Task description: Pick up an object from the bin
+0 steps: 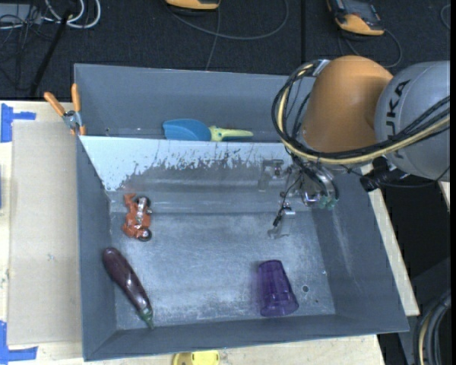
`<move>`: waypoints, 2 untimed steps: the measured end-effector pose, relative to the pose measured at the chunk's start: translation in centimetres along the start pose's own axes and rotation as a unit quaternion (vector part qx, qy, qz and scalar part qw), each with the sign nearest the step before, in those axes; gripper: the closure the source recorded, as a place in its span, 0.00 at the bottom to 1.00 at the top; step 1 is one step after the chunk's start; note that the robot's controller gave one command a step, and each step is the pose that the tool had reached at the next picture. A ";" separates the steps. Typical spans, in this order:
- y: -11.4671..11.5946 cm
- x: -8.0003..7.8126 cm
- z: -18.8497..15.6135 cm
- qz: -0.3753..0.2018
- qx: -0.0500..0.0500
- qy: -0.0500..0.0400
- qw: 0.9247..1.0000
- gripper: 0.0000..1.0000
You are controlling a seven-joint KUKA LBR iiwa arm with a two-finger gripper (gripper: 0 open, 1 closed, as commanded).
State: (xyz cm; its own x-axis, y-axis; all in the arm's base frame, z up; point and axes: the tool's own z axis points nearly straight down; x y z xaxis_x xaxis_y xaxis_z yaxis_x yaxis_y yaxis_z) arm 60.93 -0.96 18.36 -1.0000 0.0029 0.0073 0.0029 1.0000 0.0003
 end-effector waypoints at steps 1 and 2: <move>0.0 -0.1 -0.5 0.000 0.000 -0.004 1.000 0.00; -1.1 2.4 0.5 -0.037 0.000 -0.006 0.999 0.00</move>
Offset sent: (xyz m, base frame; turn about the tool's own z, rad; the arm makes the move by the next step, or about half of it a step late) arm -0.0685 -0.0339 -0.0242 -0.1752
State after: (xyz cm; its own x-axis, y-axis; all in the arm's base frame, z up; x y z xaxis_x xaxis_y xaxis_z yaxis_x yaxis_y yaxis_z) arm 58.57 -2.05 17.87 -0.9974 -0.0711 -0.0057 -0.0711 0.9975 -0.0003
